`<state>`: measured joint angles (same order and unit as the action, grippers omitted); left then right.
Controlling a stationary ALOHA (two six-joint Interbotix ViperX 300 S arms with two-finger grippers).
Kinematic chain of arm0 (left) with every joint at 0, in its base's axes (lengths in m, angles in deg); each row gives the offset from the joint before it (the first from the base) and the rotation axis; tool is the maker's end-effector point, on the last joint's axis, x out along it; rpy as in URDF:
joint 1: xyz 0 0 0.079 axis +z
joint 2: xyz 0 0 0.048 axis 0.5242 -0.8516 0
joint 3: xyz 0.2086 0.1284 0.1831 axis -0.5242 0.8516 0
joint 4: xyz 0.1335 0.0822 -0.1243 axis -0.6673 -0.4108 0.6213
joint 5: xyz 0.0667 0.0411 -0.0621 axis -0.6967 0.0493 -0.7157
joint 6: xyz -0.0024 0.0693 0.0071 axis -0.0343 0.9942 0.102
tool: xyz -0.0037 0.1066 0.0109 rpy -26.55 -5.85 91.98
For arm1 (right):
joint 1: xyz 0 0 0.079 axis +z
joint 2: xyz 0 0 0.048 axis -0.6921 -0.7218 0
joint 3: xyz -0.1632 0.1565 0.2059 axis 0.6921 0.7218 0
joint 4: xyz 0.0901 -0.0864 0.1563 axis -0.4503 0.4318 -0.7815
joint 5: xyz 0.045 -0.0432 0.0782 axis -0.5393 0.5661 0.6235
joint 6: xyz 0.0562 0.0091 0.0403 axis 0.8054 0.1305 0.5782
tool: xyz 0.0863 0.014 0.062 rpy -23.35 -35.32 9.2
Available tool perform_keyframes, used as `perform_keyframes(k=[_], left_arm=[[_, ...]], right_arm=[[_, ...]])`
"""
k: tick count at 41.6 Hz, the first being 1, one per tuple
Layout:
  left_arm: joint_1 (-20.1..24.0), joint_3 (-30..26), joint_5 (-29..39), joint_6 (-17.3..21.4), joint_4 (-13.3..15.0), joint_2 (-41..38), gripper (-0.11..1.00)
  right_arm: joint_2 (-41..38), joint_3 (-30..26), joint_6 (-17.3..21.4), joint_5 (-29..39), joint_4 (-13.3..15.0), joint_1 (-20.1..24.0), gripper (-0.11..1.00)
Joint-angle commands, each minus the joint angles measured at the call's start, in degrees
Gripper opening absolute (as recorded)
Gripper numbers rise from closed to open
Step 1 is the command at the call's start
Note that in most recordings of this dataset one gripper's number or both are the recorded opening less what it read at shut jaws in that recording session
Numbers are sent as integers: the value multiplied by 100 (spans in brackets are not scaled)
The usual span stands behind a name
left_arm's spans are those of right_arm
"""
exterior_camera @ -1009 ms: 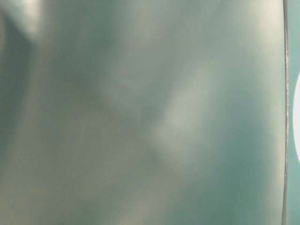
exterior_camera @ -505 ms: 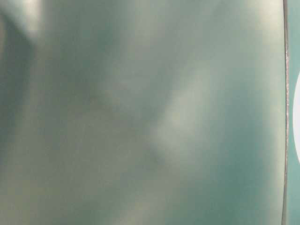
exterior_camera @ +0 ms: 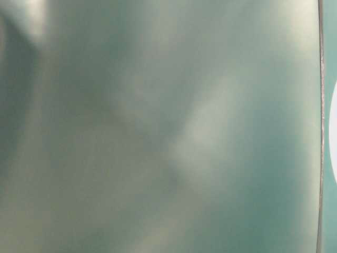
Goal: Scoop the yellow hexagonal prism block from the bowl with a spoon using the right arm.
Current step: 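Move the right gripper toward the red spoon handle on the spoon rest, then close the right gripper on the red spoon handle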
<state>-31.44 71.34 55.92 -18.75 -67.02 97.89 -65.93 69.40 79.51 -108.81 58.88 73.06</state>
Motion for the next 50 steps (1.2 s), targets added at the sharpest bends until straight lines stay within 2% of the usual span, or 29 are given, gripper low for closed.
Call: perform_keyframes(k=[1, 20, 36, 46, 50], left_arm=[[0, -132, -26, 0, -18, -53, 0], [0, -132, -26, 0, -9, -62, 0], [0, -123, -26, 0, -9, -70, 0], [0, -123, -26, 0, -9, -70, 0], [0, -132, -26, 0, -9, -70, 0]], right_arm=[[-18, -26, 44, -35, -18, 53, 56], [-211, -53, 53, -18, -9, 105, 54], [-211, -26, 53, 0, -9, 105, 39], [-211, -44, 53, 105, -9, 105, 25], [-211, -53, 44, 105, -9, 105, 25]])
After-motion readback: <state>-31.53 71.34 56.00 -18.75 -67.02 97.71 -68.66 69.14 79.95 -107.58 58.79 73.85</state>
